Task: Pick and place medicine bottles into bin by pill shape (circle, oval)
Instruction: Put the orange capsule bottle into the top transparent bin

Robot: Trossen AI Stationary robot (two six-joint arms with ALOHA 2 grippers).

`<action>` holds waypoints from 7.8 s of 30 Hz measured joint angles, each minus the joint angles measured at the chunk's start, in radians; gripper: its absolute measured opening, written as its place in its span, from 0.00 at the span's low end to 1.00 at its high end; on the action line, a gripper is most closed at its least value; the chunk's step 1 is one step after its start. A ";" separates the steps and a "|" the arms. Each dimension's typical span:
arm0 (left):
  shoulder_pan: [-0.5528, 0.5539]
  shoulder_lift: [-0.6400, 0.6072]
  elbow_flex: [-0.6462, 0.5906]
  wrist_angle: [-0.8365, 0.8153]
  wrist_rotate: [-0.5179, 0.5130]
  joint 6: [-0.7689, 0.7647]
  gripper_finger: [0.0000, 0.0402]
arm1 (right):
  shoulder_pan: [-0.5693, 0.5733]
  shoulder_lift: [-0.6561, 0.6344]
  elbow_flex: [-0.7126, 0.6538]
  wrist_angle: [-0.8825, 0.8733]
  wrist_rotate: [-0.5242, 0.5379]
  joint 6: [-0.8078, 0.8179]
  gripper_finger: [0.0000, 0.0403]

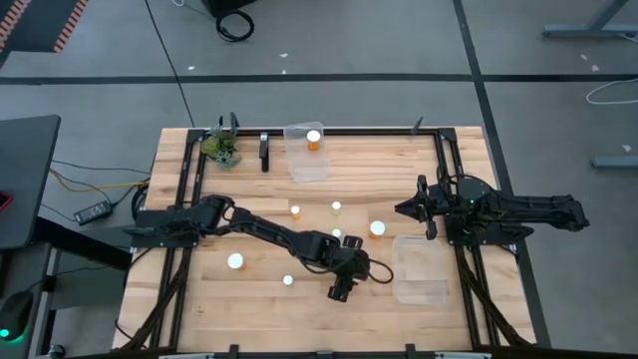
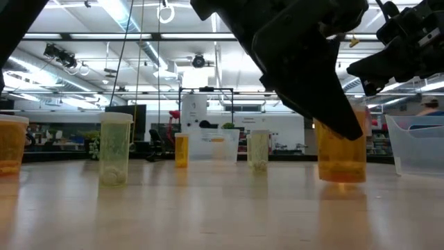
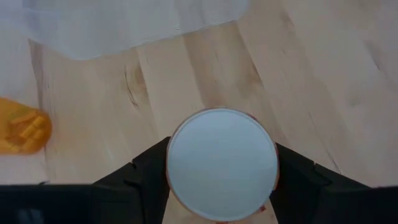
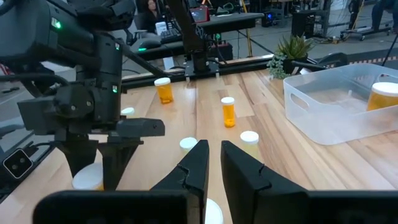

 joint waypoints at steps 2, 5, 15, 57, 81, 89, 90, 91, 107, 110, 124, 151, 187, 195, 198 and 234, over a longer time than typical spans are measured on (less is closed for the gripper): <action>0.003 -0.012 0.000 -0.017 0.000 0.000 0.55 | 0.000 0.000 0.000 0.000 0.000 0.000 0.12; 0.012 -0.033 0.000 -0.022 0.000 0.000 0.56 | 0.000 0.000 0.000 0.000 0.000 0.000 0.12; 0.056 -0.135 0.001 -0.070 0.000 0.003 0.55 | 0.000 0.000 0.000 -0.002 0.000 0.000 0.12; 0.339 -0.443 0.000 -0.252 0.000 0.010 0.56 | 0.000 0.000 0.000 0.000 0.000 0.000 0.12; 0.601 -0.440 0.000 -0.273 0.000 0.071 0.56 | 0.000 0.000 0.000 0.000 0.000 0.000 0.12; 0.698 -0.440 0.000 -0.295 0.000 0.082 0.56 | 0.000 0.000 0.000 0.000 0.000 0.000 0.12; 0.709 -0.440 0.000 -0.297 0.000 0.082 0.56 | 0.000 0.000 0.000 0.000 0.000 0.000 0.12; 0.720 -0.440 0.000 -0.299 0.000 0.082 0.56 | 0.000 0.000 0.000 0.000 0.000 0.000 0.12; 0.798 -0.425 0.001 -0.341 0.001 0.080 0.57 | 0.000 0.000 0.000 0.000 0.000 0.000 0.12; 0.805 -0.410 0.001 -0.367 0.001 0.079 0.56 | 0.000 0.000 0.000 0.000 0.000 0.000 0.12; 0.808 -0.332 0.001 -0.386 0.018 0.078 0.57 | 0.000 0.007 0.001 -0.002 0.000 0.000 0.12; 0.805 -0.252 -0.265 -0.162 0.053 0.071 0.57 | 0.000 0.008 0.001 0.000 0.000 0.000 0.12; 0.796 -0.364 -0.387 -0.048 0.038 0.045 0.69 | 0.000 0.008 0.000 0.000 0.000 0.000 0.12; 0.724 -0.510 -0.387 -0.143 0.057 0.148 0.68 | 0.000 0.008 0.000 0.000 0.000 0.000 0.12; 0.672 -0.563 -0.387 -0.259 0.084 0.172 0.67 | 0.000 0.008 0.000 0.000 0.000 0.000 0.12; 0.017 -0.969 -0.847 -0.594 0.027 -0.305 0.58 | 0.000 0.008 0.000 0.000 0.000 0.000 0.12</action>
